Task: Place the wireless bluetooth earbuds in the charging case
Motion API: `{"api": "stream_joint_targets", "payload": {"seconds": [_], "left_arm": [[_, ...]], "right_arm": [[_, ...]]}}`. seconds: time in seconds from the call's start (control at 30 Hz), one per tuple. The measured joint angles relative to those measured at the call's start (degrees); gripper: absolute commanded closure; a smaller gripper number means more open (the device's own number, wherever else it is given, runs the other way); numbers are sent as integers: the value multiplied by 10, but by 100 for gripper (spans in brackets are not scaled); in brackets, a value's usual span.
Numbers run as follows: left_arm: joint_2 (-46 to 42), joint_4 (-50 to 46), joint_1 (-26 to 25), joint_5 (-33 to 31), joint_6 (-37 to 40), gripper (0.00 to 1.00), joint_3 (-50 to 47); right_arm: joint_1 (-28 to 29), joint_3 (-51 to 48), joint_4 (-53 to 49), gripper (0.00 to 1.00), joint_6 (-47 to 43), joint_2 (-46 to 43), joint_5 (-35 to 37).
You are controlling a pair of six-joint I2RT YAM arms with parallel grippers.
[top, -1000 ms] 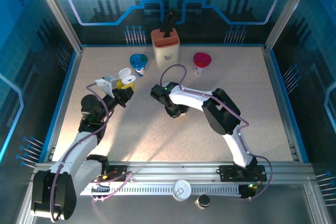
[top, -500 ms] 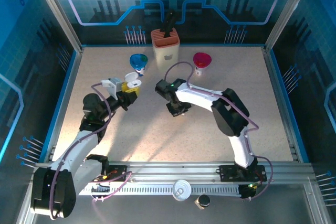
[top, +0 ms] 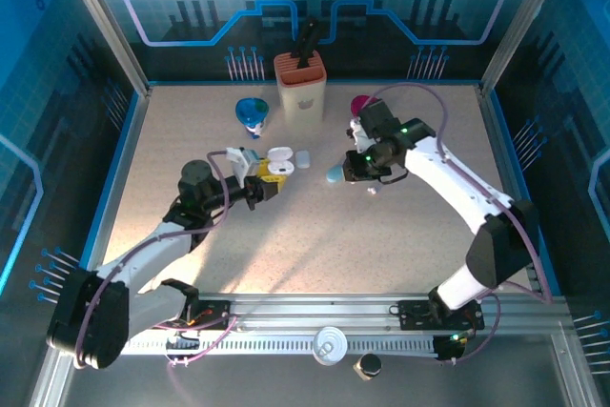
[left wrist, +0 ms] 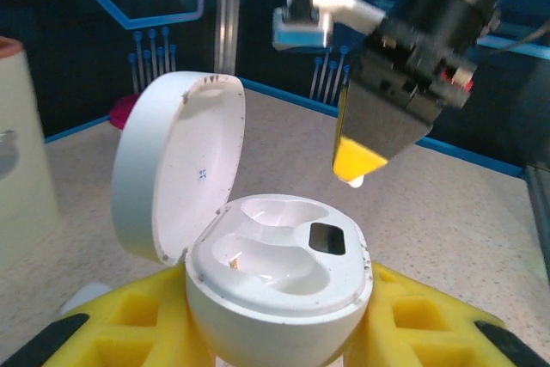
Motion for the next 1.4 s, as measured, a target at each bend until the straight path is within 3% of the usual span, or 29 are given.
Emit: {"api": "stream_joint_targets", "payload": {"seconds": [0.37,0.53,0.93,1.4], "left_arm": [[57,27,-49,42,5,69,41],[60,36,-63,59,8,69,47],[74,45,-79,76,22,69,50],[83,56,-80,75,-3,70,54]], "right_arm": [[-4,15,1,87,-48,-73,-194],[-2,28,14,87,-49,-73,-244],[37,74,27,86,-49,-37,-264],[50,78,31,86,-63,-32,-236]]}}
